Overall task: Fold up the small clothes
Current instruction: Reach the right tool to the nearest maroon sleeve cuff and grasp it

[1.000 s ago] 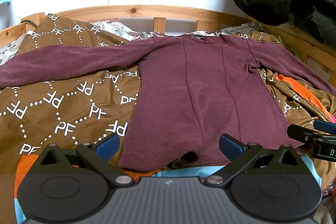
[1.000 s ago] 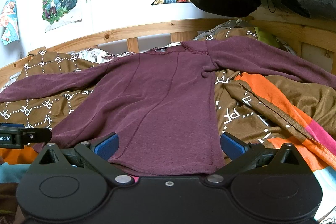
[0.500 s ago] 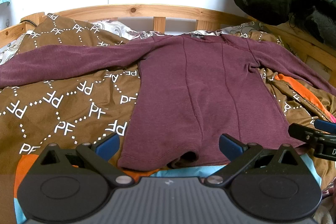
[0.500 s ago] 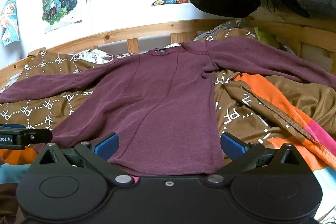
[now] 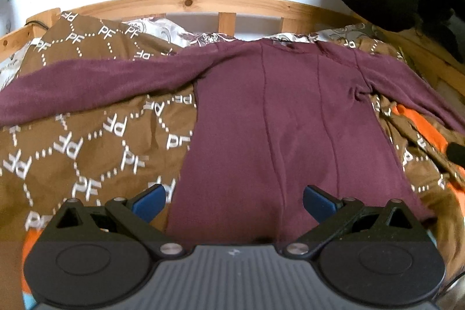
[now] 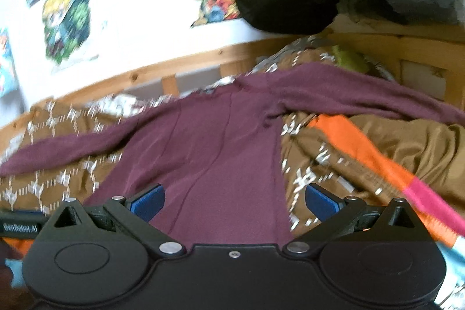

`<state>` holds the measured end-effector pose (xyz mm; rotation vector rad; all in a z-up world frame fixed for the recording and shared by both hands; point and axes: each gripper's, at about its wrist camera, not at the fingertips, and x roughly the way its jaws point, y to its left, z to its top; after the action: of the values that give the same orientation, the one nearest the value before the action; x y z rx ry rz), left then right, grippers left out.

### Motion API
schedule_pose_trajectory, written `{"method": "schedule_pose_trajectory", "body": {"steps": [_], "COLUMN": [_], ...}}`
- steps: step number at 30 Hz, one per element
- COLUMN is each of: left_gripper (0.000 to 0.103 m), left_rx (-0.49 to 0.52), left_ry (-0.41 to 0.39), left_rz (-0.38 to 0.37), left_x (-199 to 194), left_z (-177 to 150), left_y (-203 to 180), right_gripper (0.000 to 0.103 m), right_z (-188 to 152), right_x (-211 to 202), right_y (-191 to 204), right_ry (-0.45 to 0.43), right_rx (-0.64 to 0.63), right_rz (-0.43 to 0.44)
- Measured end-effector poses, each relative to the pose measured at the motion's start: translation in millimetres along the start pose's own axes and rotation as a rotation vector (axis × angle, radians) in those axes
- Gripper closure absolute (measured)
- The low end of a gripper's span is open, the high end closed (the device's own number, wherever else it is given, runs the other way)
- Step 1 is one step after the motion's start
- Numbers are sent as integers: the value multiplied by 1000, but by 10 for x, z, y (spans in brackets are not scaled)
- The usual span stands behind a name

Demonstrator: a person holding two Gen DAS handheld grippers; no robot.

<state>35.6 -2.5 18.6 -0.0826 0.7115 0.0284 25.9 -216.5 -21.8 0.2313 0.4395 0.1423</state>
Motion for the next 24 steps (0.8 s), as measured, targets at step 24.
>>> {"method": "schedule_pose_trajectory", "body": {"steps": [24], "left_gripper": [1], "left_rx": [-13], "left_ry": [91], "left_rz": [-31], "left_x": [348], "left_z": [881], "left_y": [-637], "right_gripper": [0], "right_z": [614], "right_x": [101], "right_y": [-2078], "right_ry": [-69], "right_rx": [228], "right_rz": [-640]}}
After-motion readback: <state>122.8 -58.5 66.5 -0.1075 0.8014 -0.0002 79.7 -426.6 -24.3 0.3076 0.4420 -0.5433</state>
